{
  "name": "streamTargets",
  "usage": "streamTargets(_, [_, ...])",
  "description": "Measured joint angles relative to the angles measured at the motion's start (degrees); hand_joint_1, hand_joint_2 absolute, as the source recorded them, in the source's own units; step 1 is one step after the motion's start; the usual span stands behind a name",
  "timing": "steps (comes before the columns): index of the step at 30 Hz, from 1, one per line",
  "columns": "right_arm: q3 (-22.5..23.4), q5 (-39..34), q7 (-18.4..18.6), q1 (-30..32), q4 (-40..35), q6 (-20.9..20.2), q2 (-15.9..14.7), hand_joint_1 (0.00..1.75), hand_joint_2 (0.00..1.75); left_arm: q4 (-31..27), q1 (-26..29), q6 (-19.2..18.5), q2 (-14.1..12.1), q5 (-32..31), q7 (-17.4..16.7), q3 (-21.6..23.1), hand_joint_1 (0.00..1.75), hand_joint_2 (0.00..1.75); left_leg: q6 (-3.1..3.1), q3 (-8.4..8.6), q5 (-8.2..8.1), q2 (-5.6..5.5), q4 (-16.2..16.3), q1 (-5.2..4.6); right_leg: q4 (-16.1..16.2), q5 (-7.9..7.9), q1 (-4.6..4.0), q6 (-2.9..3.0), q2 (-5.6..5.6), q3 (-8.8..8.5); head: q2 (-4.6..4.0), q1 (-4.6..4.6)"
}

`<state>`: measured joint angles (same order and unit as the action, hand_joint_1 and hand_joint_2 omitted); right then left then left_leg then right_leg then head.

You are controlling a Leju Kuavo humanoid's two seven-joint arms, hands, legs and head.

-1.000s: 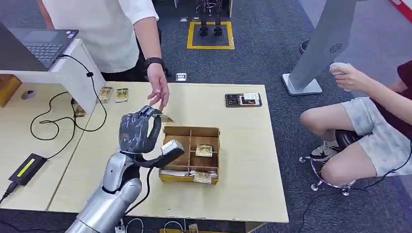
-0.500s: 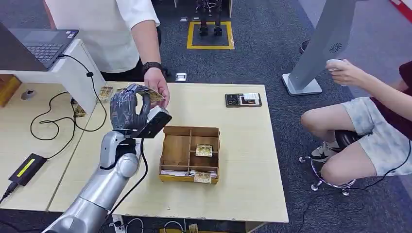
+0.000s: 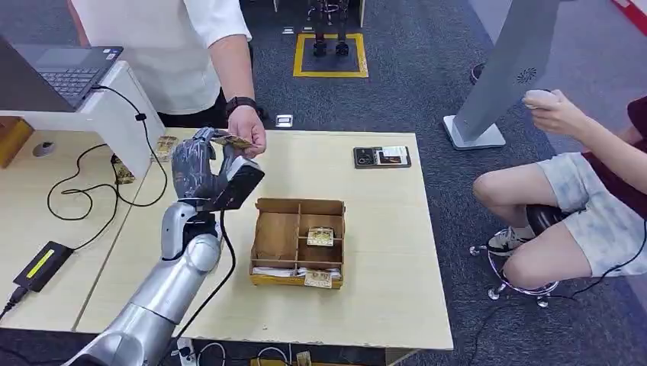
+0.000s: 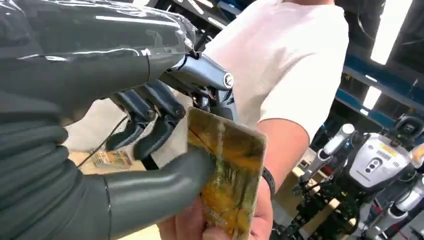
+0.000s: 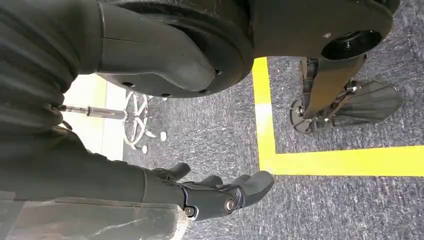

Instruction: Pass the card to the sensor for recognition and then transmit it.

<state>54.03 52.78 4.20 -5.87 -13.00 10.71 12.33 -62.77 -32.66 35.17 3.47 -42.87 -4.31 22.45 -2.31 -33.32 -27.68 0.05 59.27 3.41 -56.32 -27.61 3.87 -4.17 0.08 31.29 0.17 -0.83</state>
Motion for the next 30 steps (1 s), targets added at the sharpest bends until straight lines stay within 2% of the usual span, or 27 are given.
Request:
streamTargets(15, [-0.09, -0.4, 0.0, -0.1, 0.0, 0.02, 0.0, 0.0, 1.75, 0.0, 0.0, 0.11, 0.4, 1.43, 0.88, 0.0, 0.0, 1.75, 0.0, 0.0, 0.0, 0.0, 0.0, 0.0, 0.0, 0.0, 0.0, 0.0, 0.0, 0.0, 0.0, -0.02])
streamTargets(19, [-0.64, -0.74, 0.0, -0.09, 0.04, 0.52, 0.0, 0.0, 1.75, -0.3, 0.14, 0.74, 0.5, 3.28, 2.49, 0.0, 0.0, 1.75, 0.0, 0.0, 0.01, 0.0, 0.0, 0.0, 0.0, 0.01, 0.0, 0.0, 0.0, -0.01, 0.0, -0.02])
streamTargets(21, [-0.85, -1.4, 0.0, 0.11, 0.04, 0.52, -0.02, 0.0, 1.75, -3.52, 2.29, 1.31, -0.26, 6.37, 4.66, 0.0, 0.0, 1.75, 0.0, -0.01, 0.01, 0.0, -0.01, 0.0, 0.0, 0.0, 0.0, 0.0, 0.0, -0.01, 0.0, -0.02])
streamTargets(30, [-0.85, -1.99, -0.44, 0.6, 0.05, 1.03, -0.02, 0.0, 1.75, -9.22, 6.45, 1.96, -2.23, 11.61, 8.13, 0.0, 0.0, 1.75, 0.0, -0.01, 0.01, 0.0, -0.01, 0.0, 0.0, 0.0, 0.0, 0.0, -0.01, -0.01, 0.0, 0.0])
